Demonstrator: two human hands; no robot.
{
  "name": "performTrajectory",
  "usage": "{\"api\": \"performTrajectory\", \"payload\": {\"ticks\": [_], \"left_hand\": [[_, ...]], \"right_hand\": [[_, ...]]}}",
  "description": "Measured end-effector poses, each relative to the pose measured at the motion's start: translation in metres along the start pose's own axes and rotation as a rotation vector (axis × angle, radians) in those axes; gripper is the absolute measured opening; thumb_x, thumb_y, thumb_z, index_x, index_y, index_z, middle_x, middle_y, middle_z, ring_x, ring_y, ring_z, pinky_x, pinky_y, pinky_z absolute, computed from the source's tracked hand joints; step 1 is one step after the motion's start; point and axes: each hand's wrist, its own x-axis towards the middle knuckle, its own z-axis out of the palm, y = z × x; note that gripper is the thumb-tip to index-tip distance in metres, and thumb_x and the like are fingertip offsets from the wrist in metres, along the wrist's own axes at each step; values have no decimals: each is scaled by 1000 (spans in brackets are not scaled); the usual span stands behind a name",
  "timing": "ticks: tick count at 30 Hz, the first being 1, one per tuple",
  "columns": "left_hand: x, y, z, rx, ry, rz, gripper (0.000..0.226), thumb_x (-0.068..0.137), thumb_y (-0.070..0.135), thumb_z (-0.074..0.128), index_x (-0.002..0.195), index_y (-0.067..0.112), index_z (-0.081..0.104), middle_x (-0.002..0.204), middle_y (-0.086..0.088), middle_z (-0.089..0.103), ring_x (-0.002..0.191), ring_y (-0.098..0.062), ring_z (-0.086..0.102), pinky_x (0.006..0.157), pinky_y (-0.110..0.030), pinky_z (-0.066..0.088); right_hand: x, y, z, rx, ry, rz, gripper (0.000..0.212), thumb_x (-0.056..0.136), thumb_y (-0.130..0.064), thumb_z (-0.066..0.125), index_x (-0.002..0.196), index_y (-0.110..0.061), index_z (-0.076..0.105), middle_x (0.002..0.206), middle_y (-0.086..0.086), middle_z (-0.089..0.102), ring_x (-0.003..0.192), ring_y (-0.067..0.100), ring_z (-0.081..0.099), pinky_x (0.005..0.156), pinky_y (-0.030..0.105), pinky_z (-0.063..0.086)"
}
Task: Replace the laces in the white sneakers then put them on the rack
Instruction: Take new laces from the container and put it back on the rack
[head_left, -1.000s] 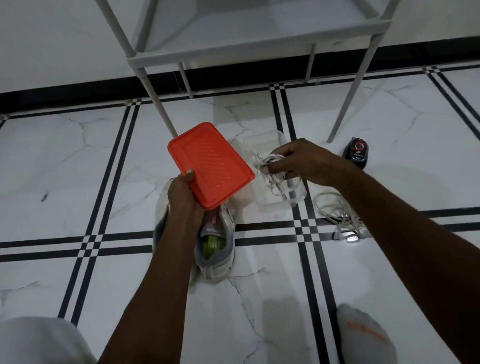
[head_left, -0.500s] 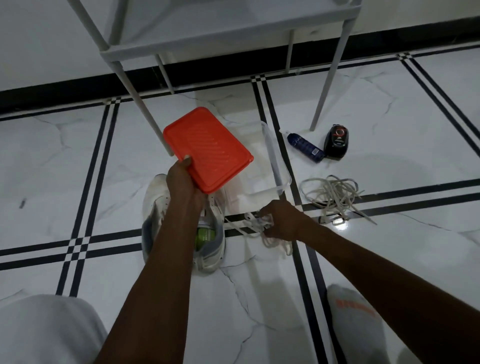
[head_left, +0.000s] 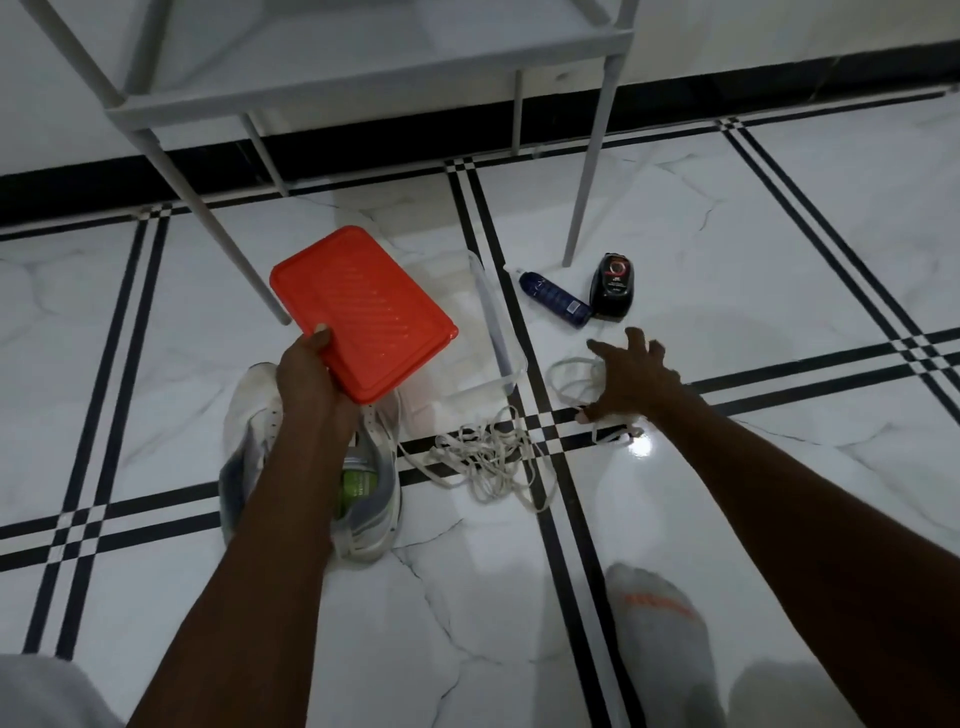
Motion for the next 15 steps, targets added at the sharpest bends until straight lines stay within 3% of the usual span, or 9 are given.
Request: {"api": "performTrajectory", "payload": {"ticks": [1, 3, 5, 7, 11, 15], "left_hand": [[0, -1, -2, 8, -4, -5, 31, 98, 12, 52, 129, 11, 57, 121, -13, 70, 99, -29, 73, 63, -42, 62], [1, -2, -7, 20, -4, -17, 35, 98, 13, 52, 133, 11, 55, 124, -14, 69, 104, -32, 71, 68, -45, 62], [3, -3, -11, 26, -4, -16, 36, 98, 14, 53, 134, 12, 54, 126, -15, 68, 107, -33, 71, 71, -47, 62], [4, -3, -13, 20, -3, -9, 31, 98, 13, 52, 129, 12, 56, 125, -15, 69, 108, -33, 71, 73, -47, 62], [5, -6, -8, 36, 23, 5, 24, 99, 13, 51, 122, 13, 59, 122, -13, 70, 105, -31, 71, 82, -51, 61], [5, -6, -2, 32, 34, -3, 22, 100, 12, 51, 119, 14, 60, 120, -12, 70, 106, -32, 70, 77, -49, 60]], "right_hand": [[6, 3, 10, 19, -64, 15, 113, 63, -54, 87, 154, -34, 24, 158, 14, 8, 143, 48, 15, 109, 60, 32], [11, 9, 29, -6, -76, -29, 96, 72, -52, 81, 151, -31, 32, 155, 17, 20, 138, 47, 28, 110, 55, 37], [6, 9, 44, -53, 63, -76, 61, 85, -33, 71, 141, -26, 48, 141, 15, 43, 124, 39, 46, 102, 50, 47], [-3, 7, 54, -44, 245, -85, 34, 93, -9, 59, 125, -16, 63, 121, 14, 56, 109, 34, 55, 88, 42, 54], [-10, 10, 55, -29, 349, -91, 18, 89, 1, 60, 96, -6, 74, 93, 12, 65, 88, 27, 64, 74, 32, 53], [-3, 14, 17, 436, 221, 10, 12, 79, -4, 75, 90, -7, 79, 83, 15, 75, 82, 30, 72, 82, 40, 58]]}}
